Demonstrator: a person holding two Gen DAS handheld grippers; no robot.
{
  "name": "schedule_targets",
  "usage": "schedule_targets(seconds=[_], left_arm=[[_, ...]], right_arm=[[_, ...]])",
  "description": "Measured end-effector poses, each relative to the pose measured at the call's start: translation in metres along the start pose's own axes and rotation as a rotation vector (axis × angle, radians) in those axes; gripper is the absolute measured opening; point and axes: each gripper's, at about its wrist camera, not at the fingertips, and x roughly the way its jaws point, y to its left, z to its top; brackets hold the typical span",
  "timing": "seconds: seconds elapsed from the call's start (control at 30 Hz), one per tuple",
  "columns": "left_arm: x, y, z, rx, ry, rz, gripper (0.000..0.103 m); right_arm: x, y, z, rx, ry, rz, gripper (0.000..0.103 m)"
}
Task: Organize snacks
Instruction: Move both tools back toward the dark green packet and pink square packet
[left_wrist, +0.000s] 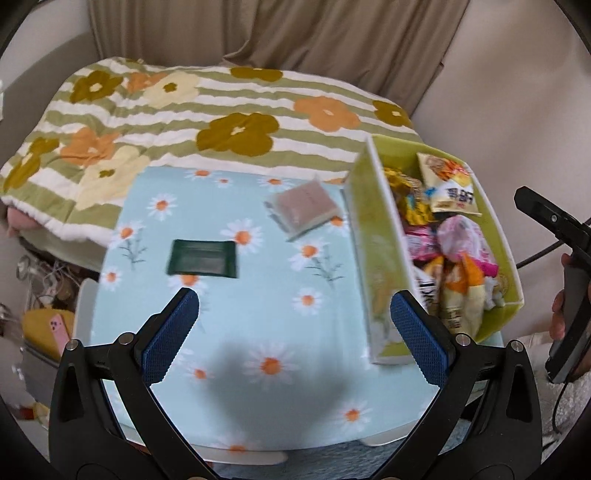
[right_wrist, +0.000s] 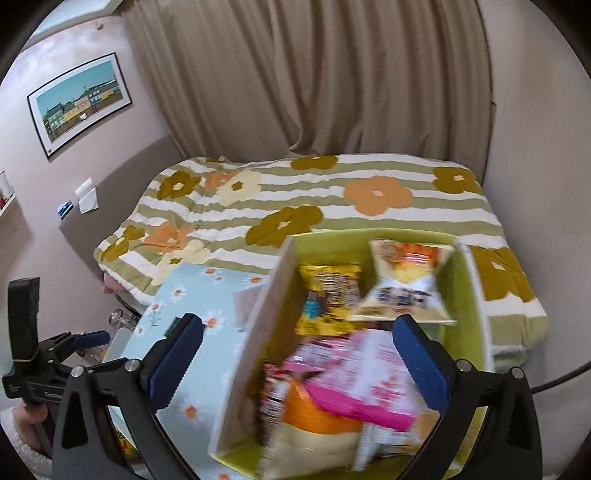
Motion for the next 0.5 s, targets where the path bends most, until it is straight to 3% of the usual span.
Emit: schedule_targets(seconds=[0.5], left_arm=[[0.038,0.113,0.030,0.016,0.115,-0.057,0.103]], right_arm=[[0.081,0.107,0.026,-0.005,0.061,-0.051,0.102]])
